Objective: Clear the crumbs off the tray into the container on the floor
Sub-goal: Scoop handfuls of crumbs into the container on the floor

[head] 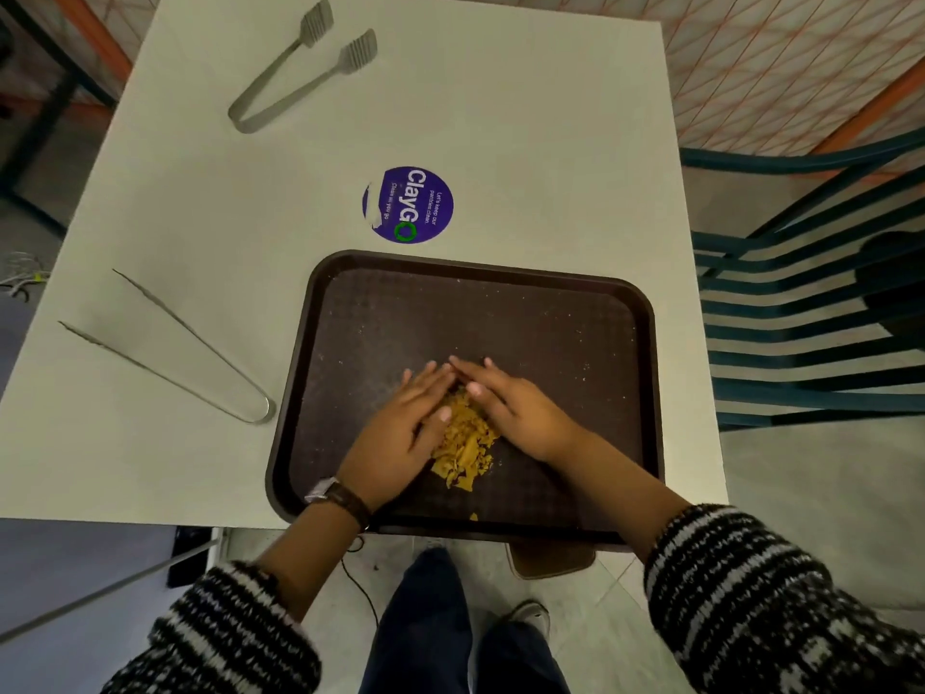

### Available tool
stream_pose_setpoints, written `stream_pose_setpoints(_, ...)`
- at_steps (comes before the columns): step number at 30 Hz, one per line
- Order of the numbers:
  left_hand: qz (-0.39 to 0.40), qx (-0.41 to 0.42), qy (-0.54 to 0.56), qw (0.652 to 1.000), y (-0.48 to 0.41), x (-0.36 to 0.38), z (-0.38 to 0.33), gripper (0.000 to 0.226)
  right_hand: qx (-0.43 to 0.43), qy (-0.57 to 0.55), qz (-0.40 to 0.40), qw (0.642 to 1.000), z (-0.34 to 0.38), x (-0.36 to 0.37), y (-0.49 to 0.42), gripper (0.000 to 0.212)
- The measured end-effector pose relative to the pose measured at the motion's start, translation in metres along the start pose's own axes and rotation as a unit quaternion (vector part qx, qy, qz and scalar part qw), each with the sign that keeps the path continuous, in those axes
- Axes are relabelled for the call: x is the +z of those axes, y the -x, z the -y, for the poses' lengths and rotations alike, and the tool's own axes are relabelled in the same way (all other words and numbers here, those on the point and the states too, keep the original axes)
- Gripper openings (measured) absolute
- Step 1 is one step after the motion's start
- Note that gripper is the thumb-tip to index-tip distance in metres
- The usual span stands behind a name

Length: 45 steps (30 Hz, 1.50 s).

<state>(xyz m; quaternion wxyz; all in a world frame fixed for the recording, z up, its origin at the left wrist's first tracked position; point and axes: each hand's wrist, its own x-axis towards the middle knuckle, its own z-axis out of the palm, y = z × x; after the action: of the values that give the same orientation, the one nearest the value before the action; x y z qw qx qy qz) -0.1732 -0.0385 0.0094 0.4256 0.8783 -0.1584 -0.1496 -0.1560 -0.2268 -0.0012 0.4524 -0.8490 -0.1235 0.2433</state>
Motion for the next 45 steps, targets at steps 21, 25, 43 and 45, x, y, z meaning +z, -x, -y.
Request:
stream_pose_setpoints(21,-0.1,-0.184,0.058,0.976,0.019,0.062,-0.03,0.055,0.104,-0.097,-0.223,0.964,0.009,0.042,0.041,0.057)
stream_pose_setpoints(25,-0.156,-0.255,0.138,0.944,0.022,0.067,-0.034,0.057,0.159,-0.12,-0.21,0.957,0.023,0.056,0.044,0.06)
stream_pose_setpoints(43,-0.126,-0.267,0.486,0.822,0.004,0.071,-0.077,0.047,0.169,-0.49,-0.204,0.83,0.076,0.048,0.048,0.046)
stream_pose_setpoints(45,-0.136,-0.273,0.514,0.802,0.004,0.071,-0.077,0.041,0.182,-0.547,-0.236,0.783,0.075,0.043,0.049,0.048)
